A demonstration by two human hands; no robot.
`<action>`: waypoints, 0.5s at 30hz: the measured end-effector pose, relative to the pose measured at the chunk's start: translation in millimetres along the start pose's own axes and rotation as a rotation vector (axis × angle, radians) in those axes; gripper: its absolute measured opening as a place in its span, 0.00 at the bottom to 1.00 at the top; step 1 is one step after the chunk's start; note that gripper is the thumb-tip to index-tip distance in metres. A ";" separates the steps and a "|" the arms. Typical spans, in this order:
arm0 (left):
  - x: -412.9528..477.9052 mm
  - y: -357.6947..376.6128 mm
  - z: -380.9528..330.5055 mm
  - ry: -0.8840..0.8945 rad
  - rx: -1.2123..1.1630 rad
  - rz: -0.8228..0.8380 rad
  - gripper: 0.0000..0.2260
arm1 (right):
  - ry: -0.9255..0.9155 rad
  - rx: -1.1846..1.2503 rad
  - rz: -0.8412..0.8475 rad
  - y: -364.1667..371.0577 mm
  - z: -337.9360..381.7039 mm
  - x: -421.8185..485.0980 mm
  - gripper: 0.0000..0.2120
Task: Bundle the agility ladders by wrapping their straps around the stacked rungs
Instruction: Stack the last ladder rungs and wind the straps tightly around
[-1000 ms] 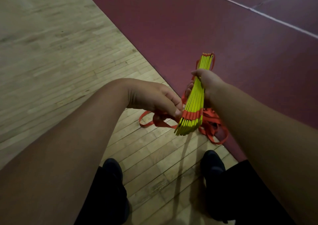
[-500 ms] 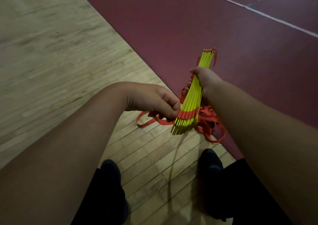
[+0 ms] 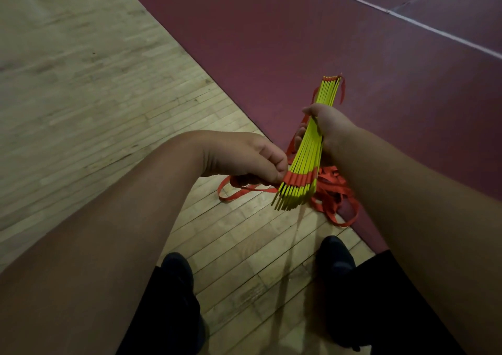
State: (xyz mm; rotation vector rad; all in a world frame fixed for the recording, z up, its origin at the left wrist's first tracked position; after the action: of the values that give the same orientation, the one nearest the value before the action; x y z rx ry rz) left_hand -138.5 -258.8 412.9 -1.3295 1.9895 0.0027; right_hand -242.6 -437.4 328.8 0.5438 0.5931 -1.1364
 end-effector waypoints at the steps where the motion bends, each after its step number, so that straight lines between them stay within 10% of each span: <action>1: -1.3 -0.2 -0.7 -0.005 -0.002 -0.008 0.11 | 0.001 0.002 -0.003 -0.3 -0.2 -0.5 0.12; 13: -7.2 -3.7 -10.3 -0.057 -0.057 -0.063 0.04 | 0.010 0.022 -0.016 -1.5 1.4 -4.8 0.11; 15: -11.2 -5.5 -10.3 -0.050 -0.110 0.006 0.16 | 0.010 0.023 -0.010 0.8 1.0 -4.4 0.10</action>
State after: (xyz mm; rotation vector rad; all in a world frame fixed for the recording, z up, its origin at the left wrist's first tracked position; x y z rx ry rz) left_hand -137.7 -256.3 428.9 -1.3790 1.9758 0.1491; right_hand -243.0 -434.9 332.6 0.5676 0.5928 -1.1517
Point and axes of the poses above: each hand's wrist, its own x-axis towards the middle knuckle, its own y-axis out of the palm, z = x × y, the point moved 3 cm from there along x, towards the middle knuckle, and after that the axes turned 1 degree about -y, right-handed, at the moved point
